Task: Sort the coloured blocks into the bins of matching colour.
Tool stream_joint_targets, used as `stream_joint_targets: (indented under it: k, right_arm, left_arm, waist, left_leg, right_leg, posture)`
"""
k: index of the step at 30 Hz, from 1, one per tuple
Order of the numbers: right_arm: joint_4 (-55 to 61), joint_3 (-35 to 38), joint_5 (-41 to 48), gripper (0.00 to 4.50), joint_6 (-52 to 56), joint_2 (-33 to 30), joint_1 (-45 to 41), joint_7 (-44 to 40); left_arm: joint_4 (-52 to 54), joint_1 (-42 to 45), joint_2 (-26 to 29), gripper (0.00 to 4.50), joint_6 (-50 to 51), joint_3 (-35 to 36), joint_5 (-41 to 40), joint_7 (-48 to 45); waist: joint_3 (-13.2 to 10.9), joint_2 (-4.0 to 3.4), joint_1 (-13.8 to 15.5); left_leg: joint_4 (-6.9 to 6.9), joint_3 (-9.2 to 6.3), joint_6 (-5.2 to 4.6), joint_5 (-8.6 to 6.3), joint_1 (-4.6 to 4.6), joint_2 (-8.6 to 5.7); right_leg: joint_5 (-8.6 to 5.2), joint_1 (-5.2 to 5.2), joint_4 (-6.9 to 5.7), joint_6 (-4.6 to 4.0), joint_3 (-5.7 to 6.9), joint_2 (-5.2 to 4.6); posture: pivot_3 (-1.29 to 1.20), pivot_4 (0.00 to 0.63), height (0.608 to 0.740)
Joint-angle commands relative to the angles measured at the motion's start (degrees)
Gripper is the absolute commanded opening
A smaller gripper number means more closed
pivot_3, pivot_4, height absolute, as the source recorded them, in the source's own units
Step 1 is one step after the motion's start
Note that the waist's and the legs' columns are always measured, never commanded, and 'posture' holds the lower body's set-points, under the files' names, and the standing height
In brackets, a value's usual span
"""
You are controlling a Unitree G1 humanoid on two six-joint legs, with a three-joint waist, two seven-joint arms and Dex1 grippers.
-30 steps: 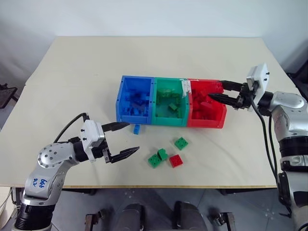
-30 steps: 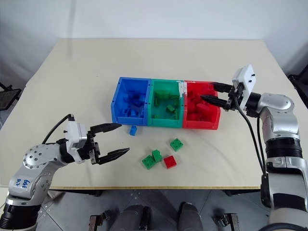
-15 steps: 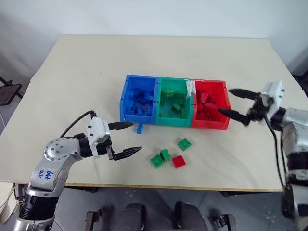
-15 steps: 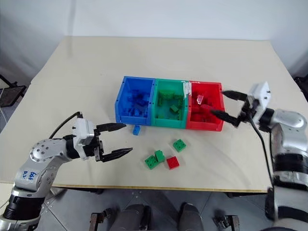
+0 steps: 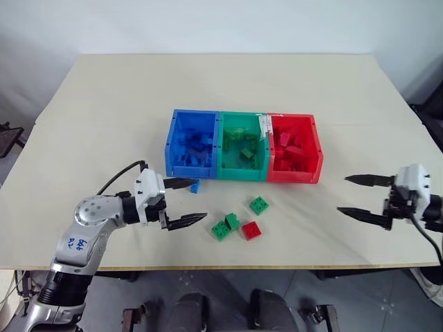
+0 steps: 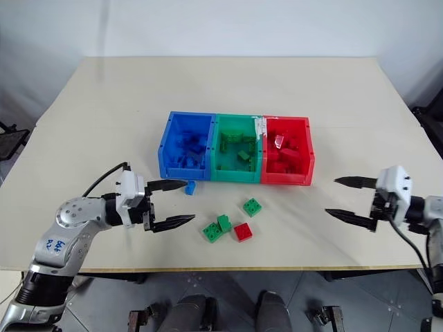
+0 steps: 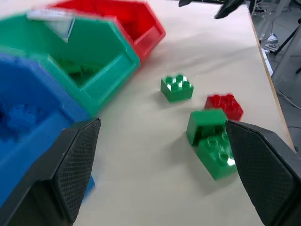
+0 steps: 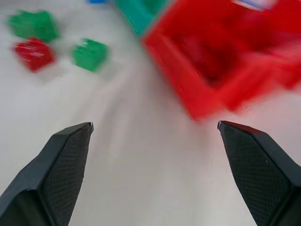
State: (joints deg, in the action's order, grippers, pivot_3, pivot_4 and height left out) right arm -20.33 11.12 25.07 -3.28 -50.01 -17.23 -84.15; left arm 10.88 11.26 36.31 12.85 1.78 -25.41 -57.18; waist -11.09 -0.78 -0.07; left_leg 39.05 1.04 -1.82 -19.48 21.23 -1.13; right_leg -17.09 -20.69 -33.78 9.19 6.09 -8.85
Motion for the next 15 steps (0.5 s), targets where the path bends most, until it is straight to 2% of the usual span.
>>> stream_joint_targets:
  k: [1, 7, 11, 15]
  right_arm:
    - [5.72, -3.71, 1.38, 4.44, 4.70, 1.00, -1.57, -2.40]
    - [8.37, -12.61, -2.07, 4.44, 6.29, 6.56, -7.06, -1.64]
    - [3.96, -18.07, -8.28, 4.44, 3.23, 11.06, -11.48, 0.81]
    - [-0.24, -20.52, -11.20, 4.44, 1.64, 14.98, -14.50, 2.93]
  left_arm:
    - [3.11, -3.64, 1.43, 4.50, -1.82, 4.73, -1.72, -0.32]
    - [5.04, -12.80, 3.58, 4.50, -3.26, 10.93, -1.92, -0.77]
    - [5.64, -18.54, 4.08, 4.50, -4.96, 13.45, -1.63, -1.57]
    - [7.34, -20.23, 3.61, 4.50, -4.81, 13.86, -1.70, -0.30]
  waist:
    - [0.00, -0.01, 0.05]
    - [0.00, 0.00, 0.05]
    - [0.00, -0.01, 0.12]
    - [0.00, -0.01, 0.19]
  left_leg:
    - [0.00, 0.00, 0.00, 0.00, 0.00, 0.00]
    - [0.03, -0.10, 0.02, -0.01, 0.02, -0.01]
    - [0.03, -0.17, 0.05, -0.04, 0.06, -0.05]
    - [0.02, -0.27, 0.05, -0.04, 0.09, -0.11]
  right_leg:
    - [0.00, -0.01, 0.00, 0.00, -0.01, 0.00]
    - [-0.01, 0.01, 0.02, -0.01, -0.01, -0.03]
    - [-0.02, -0.02, 0.02, -0.05, 0.01, -0.07]
    - [-0.03, -0.03, 0.00, -0.07, 0.05, -0.12]
  posture:
    - [0.00, 0.150, 0.740]
    - [0.00, 0.150, 0.740]
    - [0.00, 0.150, 0.740]
    - [0.00, 0.150, 0.740]
